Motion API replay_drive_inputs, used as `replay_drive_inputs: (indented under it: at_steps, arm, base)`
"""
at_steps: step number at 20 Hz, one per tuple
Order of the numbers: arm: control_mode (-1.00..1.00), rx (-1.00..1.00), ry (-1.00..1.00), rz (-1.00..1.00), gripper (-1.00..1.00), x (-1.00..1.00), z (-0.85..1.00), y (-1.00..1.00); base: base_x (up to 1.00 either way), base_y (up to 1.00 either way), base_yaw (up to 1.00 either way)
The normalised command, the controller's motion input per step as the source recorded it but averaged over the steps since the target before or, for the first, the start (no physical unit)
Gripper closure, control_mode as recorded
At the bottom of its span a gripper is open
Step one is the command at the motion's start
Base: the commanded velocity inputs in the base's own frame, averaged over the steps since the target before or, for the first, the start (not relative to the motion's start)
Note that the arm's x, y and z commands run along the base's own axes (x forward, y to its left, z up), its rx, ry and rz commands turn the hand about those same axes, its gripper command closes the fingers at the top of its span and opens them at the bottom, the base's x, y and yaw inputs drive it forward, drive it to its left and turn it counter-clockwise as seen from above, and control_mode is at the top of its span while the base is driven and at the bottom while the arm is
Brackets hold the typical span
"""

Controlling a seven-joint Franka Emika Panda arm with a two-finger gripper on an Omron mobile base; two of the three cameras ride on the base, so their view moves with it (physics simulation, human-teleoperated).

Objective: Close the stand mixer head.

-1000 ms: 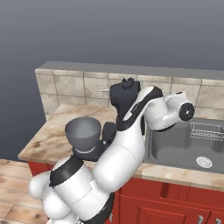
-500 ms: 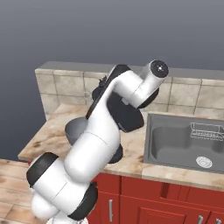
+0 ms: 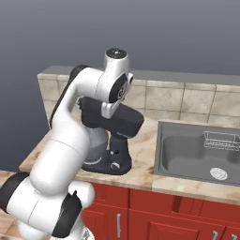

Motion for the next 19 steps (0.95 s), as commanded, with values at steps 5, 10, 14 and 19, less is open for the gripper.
replay_drive_inputs:
  at_steps: [5, 10, 14, 19]
  arm:
    - [-1.0, -0.11, 0.28, 0.31, -1.0, -0.64, -0.36, 1.0]
    - [-1.0, -0.14, 0.29, 0.32, -1.0, -0.46, 0.48, 0.87]
    - [-1.0, -0.18, -0.08, 0.03, -1.0, -0.69, 0.17, 0.45]
    - [-1.0, -0.01, -0.01, 0.0, -1.0, -0.18, 0.0, 0.15]
  base:
    - [0.0, 0.0, 0.0]
    - [0.0, 0.0, 0.0]
    - [0.0, 0.0, 0.0]
    - [0.0, 0.0, 0.0]
